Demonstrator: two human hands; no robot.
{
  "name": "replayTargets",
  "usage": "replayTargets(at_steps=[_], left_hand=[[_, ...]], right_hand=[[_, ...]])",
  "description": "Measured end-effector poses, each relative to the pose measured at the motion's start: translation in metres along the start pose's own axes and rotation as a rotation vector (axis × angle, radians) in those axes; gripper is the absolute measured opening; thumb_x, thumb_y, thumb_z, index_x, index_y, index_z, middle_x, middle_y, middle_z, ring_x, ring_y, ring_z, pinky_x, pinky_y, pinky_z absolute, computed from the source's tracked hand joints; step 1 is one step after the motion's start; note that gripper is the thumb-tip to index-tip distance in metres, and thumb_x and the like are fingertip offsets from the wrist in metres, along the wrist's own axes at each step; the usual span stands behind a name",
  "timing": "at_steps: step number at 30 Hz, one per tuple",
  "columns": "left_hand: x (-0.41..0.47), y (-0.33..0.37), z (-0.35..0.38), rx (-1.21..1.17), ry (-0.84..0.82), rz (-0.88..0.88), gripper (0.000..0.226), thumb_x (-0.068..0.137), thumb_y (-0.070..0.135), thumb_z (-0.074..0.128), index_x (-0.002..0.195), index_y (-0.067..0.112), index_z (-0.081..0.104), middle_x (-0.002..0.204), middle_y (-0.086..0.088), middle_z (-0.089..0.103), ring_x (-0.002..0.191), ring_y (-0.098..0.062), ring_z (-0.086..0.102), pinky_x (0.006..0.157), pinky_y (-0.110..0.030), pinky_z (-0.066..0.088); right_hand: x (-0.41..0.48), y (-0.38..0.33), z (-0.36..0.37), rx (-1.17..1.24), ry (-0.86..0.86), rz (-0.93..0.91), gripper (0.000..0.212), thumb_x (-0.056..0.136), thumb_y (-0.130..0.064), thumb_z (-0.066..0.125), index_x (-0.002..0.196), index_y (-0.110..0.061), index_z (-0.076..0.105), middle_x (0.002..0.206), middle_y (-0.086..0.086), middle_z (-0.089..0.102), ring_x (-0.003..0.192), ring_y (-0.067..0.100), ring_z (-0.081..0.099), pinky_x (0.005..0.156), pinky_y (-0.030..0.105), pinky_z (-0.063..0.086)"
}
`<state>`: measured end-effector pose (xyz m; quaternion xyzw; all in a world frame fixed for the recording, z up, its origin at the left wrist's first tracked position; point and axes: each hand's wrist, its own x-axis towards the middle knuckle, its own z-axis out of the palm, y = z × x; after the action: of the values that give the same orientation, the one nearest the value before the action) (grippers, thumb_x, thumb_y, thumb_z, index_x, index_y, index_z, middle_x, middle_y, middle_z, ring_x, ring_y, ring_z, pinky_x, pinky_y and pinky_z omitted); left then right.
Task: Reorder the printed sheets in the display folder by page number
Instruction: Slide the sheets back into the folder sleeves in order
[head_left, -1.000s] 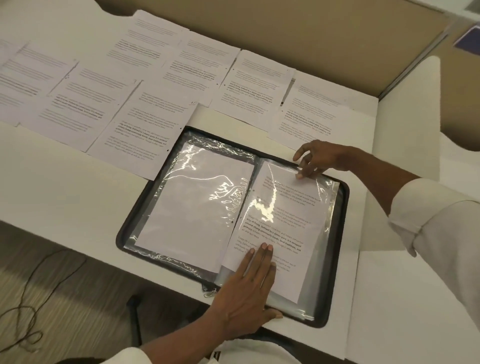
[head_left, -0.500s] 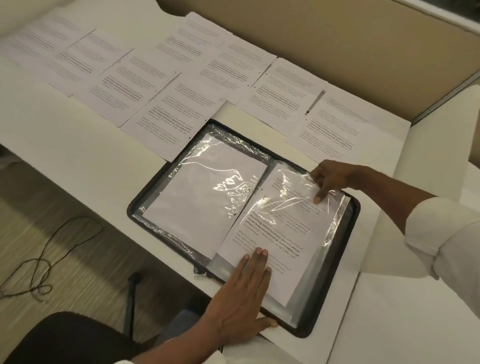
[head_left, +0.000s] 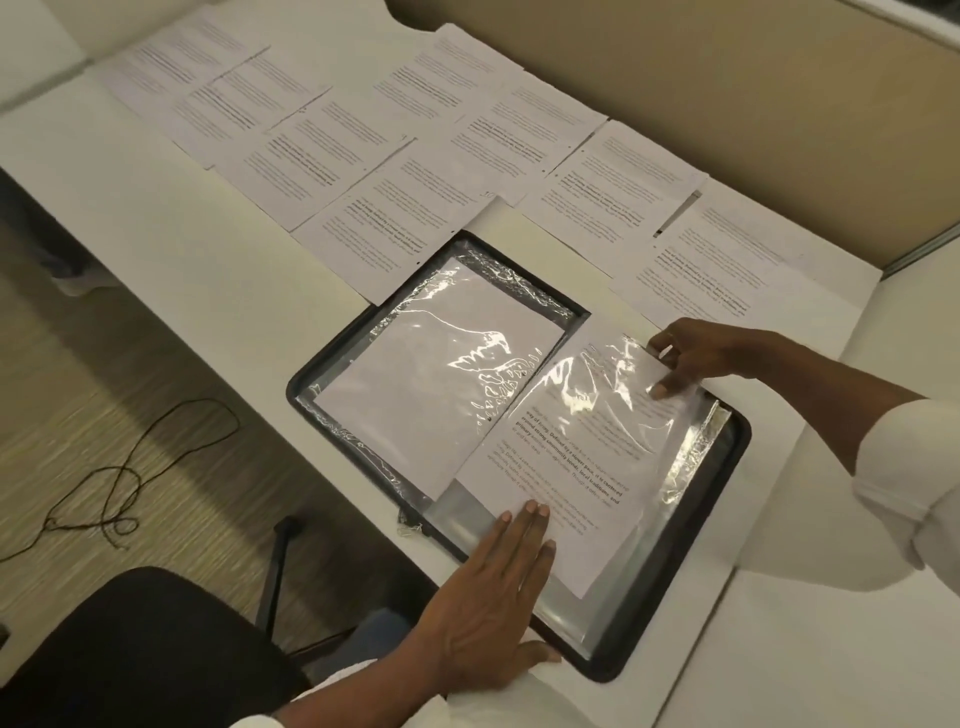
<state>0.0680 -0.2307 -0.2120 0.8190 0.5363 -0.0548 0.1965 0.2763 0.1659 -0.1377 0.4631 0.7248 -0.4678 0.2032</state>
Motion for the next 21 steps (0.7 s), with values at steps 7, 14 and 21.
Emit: replayTargets(at_steps=[7, 14, 21], left_hand=[[0.0, 0.0, 0.002, -0.035, -0.028, -0.006, 0.106, 0.098, 0.086, 0.02, 0.168, 0.01, -0.003, 0.172, -0.013, -0.028, 0.159, -0.034, -0.025, 0.127, -0.063, 0.007], [-0.002, 0.003, 0.002, -0.066, -0.021, -0.018, 0.103, 0.1, 0.084, 0.02, 0.168, 0.012, -0.008, 0.172, -0.01, -0.03, 0.159, -0.032, -0.025, 0.128, -0.062, 0.007], [-0.003, 0.004, 0.005, -0.082, -0.001, -0.004, 0.1, 0.101, 0.08, 0.026, 0.168, 0.014, -0.009, 0.173, -0.01, -0.027, 0.16, -0.031, -0.024, 0.128, -0.06, 0.009]], right_hand=[[-0.001, -0.001, 0.0, 0.037, 0.048, -0.06, 0.038, 0.071, -0.029, 0.097, 0.097, -0.01, 0.077, 0.093, 0.009, 0.08, 0.091, 0.034, 0.076, 0.087, 0.052, 0.06], [-0.001, -0.009, 0.003, 0.102, 0.092, -0.11, 0.048, 0.064, -0.012, 0.099, 0.105, -0.01, 0.074, 0.099, 0.007, 0.08, 0.092, 0.026, 0.077, 0.083, 0.039, 0.065], [0.004, -0.009, 0.005, 0.131, 0.045, -0.135, 0.036, 0.073, -0.009, 0.093, 0.103, -0.008, 0.073, 0.094, 0.014, 0.079, 0.09, 0.034, 0.078, 0.08, 0.046, 0.065]])
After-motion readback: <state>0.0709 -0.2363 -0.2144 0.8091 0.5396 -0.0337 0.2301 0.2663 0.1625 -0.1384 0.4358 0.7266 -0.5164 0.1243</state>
